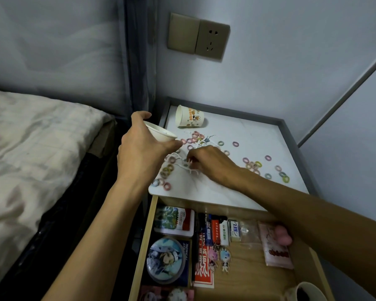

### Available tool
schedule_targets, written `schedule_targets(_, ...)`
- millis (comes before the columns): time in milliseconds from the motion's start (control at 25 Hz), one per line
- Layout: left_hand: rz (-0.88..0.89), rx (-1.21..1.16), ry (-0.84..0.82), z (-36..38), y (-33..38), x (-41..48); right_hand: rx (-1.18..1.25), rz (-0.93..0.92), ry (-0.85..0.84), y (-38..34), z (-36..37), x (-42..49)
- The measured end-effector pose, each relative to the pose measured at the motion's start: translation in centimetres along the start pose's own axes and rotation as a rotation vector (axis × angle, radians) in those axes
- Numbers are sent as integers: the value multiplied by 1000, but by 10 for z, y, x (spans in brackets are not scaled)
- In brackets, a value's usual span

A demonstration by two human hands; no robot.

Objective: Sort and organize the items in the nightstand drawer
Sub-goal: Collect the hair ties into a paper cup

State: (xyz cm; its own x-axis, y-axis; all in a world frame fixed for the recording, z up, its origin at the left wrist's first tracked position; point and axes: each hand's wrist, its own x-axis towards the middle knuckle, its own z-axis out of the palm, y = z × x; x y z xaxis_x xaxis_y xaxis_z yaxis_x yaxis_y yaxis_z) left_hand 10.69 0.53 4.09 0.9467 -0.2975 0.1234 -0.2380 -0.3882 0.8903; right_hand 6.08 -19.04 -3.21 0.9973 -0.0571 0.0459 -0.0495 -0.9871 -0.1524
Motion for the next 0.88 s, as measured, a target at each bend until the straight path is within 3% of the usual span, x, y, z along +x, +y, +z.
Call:
schedule_targets(280, -5, 0, -7, -2, -3, 2, -42, 138, -18, -13, 19, -4)
schedule_targets(520, 9, -11, -42, 1, -1, 0, -272, 45, -74, -12, 15, -14)
schedule_targets(600, 13, -22, -56, 1, -1, 0, -90, 110, -22, -10, -2, -17)
schedule_targets(720, 26, -19, -102, 5, -1, 2, 374, 248, 127, -2, -56, -6)
schedule_targets(880, 92, 27, -194, 18, 3, -2, 312, -15, 34, -16, -124, 6)
